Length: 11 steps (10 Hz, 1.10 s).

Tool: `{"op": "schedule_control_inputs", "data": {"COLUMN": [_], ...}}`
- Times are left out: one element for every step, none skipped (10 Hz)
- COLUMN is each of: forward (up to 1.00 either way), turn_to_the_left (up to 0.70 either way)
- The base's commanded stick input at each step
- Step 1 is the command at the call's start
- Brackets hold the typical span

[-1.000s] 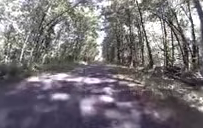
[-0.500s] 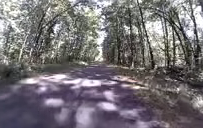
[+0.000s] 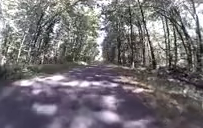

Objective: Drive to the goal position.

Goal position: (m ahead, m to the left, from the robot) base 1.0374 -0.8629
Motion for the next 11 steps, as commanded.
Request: {"op": "schedule_control_inputs", "data": {"forward": [0.45,0.45,0.45,0.45,0.45,0.45,0.45,0.45,0.45,0.45,0.45], "turn_to_the_left": [0.0,0.0,0.0,0.0,0.0,0.0,0.0,0.0,0.0,0.0,0.0]}}
